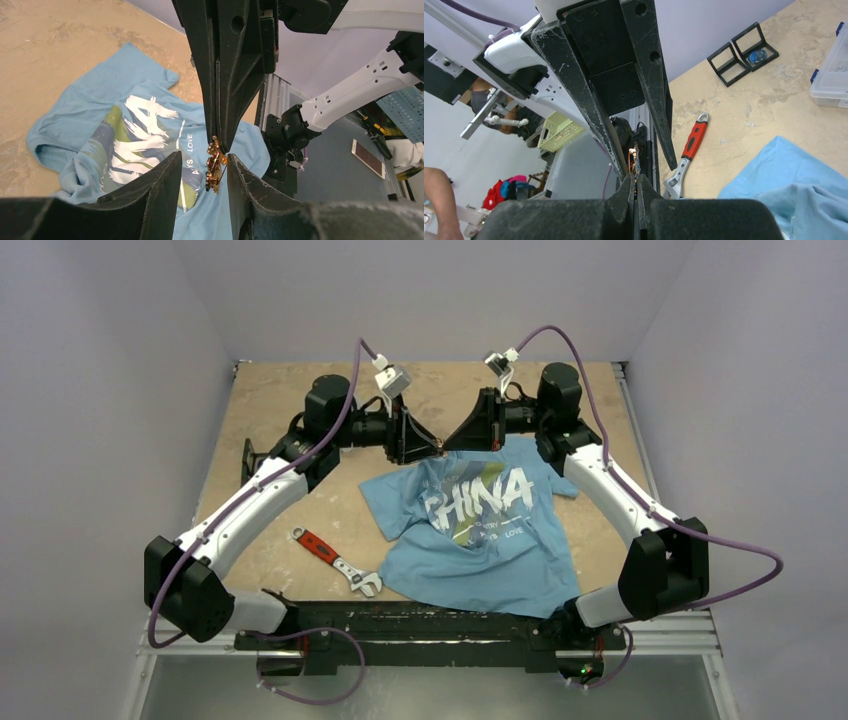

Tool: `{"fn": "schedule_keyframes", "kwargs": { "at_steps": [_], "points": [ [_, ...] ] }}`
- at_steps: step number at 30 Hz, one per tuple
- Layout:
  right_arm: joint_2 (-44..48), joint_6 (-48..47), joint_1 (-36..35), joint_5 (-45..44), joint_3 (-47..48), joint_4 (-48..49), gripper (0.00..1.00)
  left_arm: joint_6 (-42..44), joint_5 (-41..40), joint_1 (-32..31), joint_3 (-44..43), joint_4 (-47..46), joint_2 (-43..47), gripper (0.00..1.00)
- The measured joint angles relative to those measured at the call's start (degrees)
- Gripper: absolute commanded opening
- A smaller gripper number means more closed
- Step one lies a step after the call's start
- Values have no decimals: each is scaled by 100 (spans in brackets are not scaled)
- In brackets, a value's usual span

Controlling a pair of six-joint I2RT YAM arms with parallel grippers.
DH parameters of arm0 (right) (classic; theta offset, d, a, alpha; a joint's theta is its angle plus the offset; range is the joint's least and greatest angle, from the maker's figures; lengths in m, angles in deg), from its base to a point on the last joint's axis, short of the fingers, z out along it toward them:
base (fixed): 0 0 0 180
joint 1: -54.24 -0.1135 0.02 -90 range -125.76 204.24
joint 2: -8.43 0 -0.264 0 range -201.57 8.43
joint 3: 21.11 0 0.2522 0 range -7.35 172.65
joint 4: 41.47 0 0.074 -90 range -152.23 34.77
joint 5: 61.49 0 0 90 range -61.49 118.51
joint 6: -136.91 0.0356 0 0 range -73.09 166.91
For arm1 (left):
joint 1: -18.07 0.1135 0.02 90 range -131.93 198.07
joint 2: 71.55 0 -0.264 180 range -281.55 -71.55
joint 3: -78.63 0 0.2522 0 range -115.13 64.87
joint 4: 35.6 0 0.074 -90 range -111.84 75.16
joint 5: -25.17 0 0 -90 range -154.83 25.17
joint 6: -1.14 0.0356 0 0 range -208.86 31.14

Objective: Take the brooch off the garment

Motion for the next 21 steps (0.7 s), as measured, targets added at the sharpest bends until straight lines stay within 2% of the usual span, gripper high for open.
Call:
{"fn": "schedule_keyframes", "kwargs": {
  "at_steps": [16,21],
  "points": [
    [-2,-22,0,4,0,-35,0,535,-205,-57,-109,393,0,37],
    [-2,-105,-2,0,0,-107,0,514,-116,-57,-111,385,7,46]
  ]
}}
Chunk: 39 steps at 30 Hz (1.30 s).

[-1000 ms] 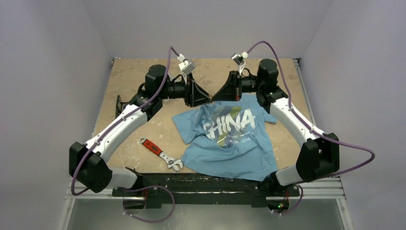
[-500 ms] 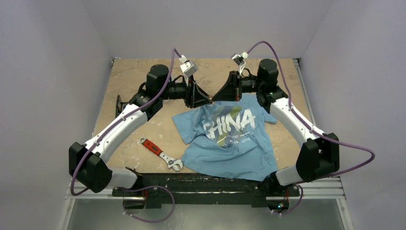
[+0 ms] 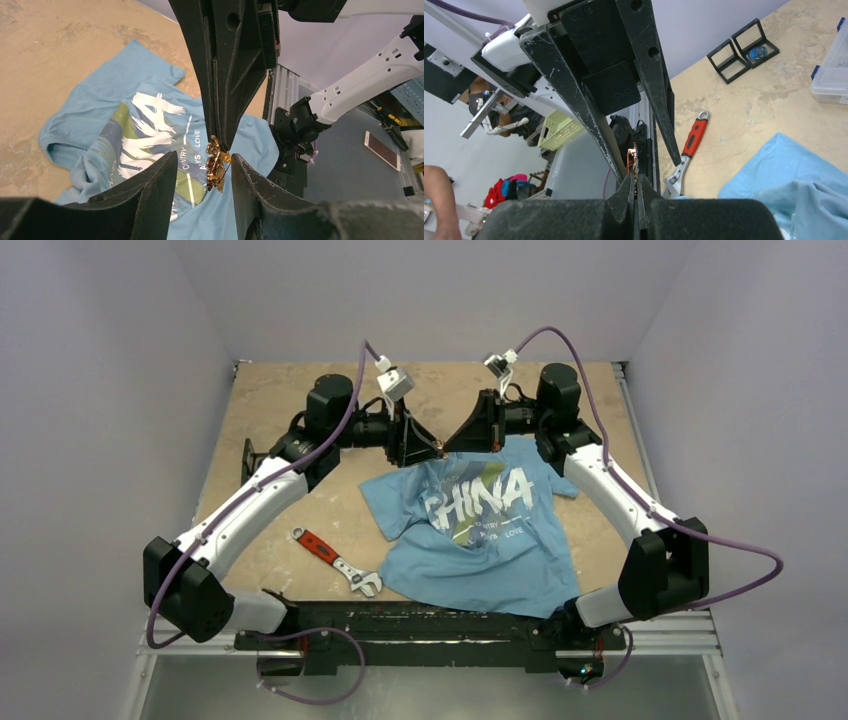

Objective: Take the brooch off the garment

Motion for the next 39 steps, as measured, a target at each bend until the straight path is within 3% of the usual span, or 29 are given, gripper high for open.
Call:
{"fn": "schedule_keyframes", "kwargs": {
  "at_steps": [9,22,24,29,31,34,39],
  "points": [
    [2,-376,0,2,2,-468,0,-428,334,111,0,-192,24,52],
    [37,-551,0,-13,13,-573,0,-782,393,341,2,-448,55,47],
    [129,-831,-4,-151,33,-750,0,-778,426,365,4,-446,79,52],
    [529,-2776,-262,-940,494,-2127,0,-669,699,636,-98,-190,122,75],
    [846,-3797,-538,-1425,592,-2540,0,-487,815,776,-378,234,70,93],
    [1508,-5193,-960,-2159,396,-2715,0,-11,984,896,-994,981,-68,99],
    [2699,-7543,-1346,-2732,-470,-2544,0,1344,1377,898,-2063,2507,-177,100]
  ]
}}
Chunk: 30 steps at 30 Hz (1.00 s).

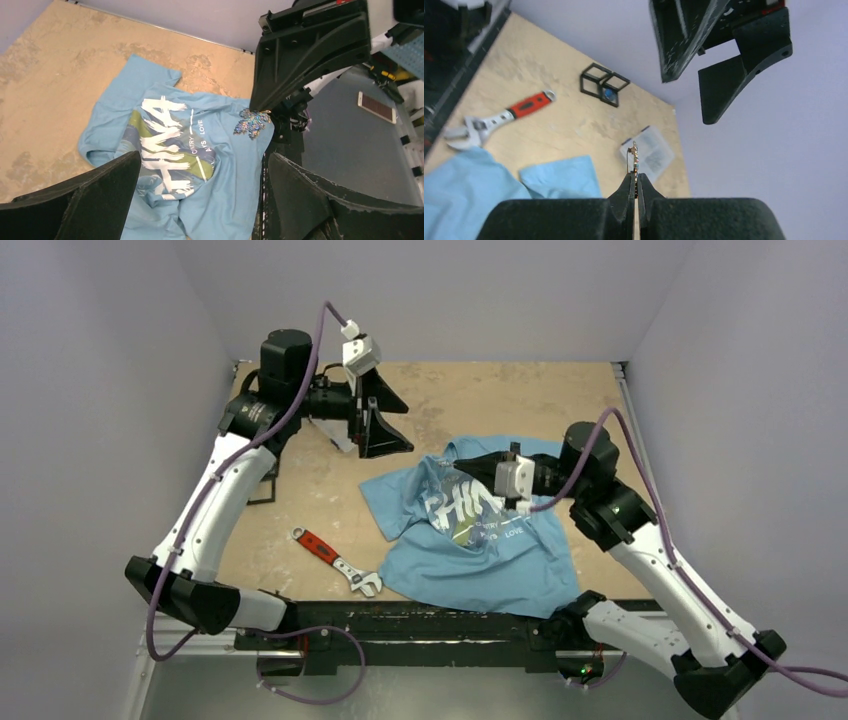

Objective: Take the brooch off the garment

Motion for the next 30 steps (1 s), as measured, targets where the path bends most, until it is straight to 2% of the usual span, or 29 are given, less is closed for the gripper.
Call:
{"fn": "schedule_keyframes", "kwargs": {
  "at_steps": [4,7,13,16,20,30],
  "points": [
    [481,-1895,-50,-9,-610,39,0,1329,96,-98,-614,1342,-11,100],
    [592,-2992,-61,50,-935,13,0,2297,-76,-437,-1058,2293,-111,100],
    [671,-4715,-61,212,-1403,-11,0,3517,-693,-1296,-1355,3292,-315,100],
    [734,-5217,-61,337,-1589,22,0,3836,-960,-1528,-1567,3560,-533,99],
    [769,-5729,-61,494,-1679,-7,0,4122,-1220,-1770,-1904,3803,-885,91],
    [780,-6175,-61,651,-1720,50,0,4621,-1416,-2129,-2413,4352,-1574,84]
  ]
}}
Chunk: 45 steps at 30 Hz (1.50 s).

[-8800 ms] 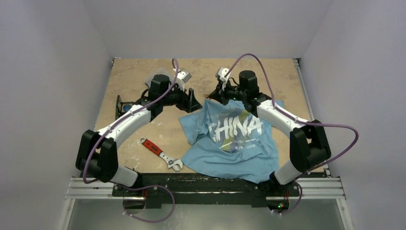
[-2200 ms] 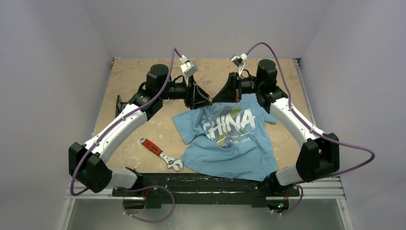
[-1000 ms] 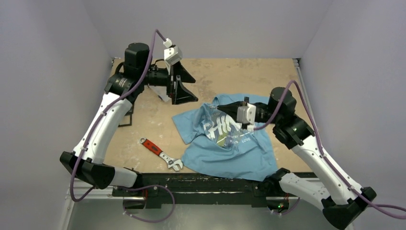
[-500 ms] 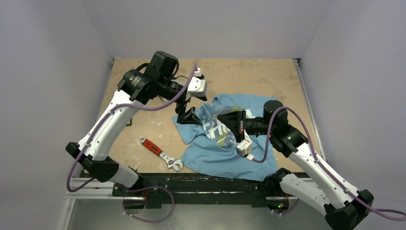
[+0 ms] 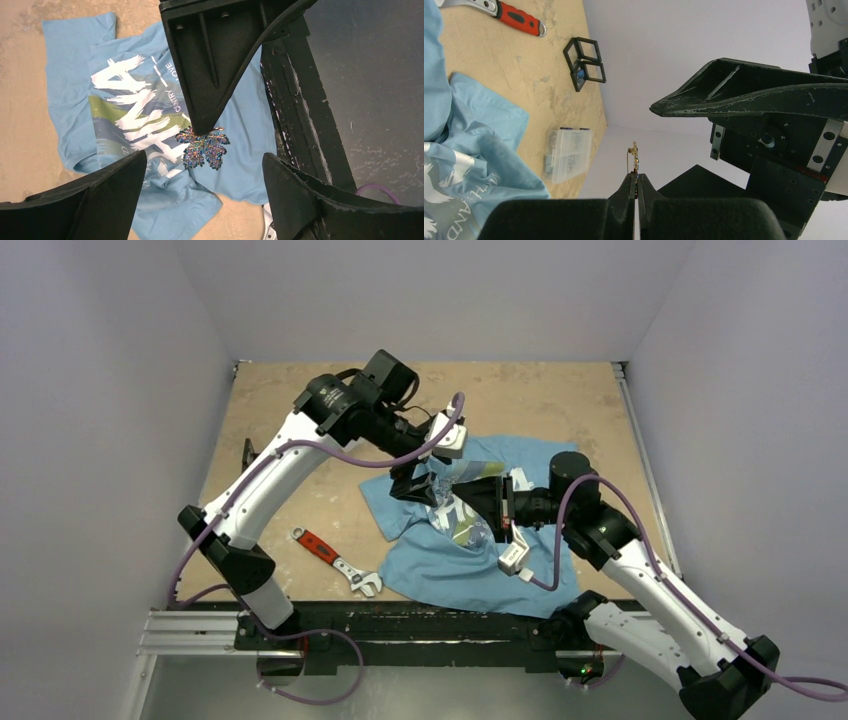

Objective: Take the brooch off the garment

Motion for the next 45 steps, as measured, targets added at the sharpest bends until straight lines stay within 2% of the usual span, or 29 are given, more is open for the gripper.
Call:
{"fn": "schedule_keyframes", "kwargs": {
  "at_steps": [16,23,31,38,42,45],
  "points": [
    [-7,-39,0,160,-76,254,0,378,-76,-164,-214,175,-337,74],
    [-46,-15,0,197,-76,389,0,531,-33,-168,-367,404,-553,65],
    [-122,-24,0,201,-76,308,0,713,94,-168,-428,610,-562,65],
    [-236,-46,0,251,-76,245,0,769,168,-168,-564,667,-562,60],
    [-236,-46,0,280,-76,249,0,796,181,-168,-575,734,-564,65],
    [-236,-46,0,282,-76,249,0,824,175,-168,-575,782,-566,63]
  ]
}}
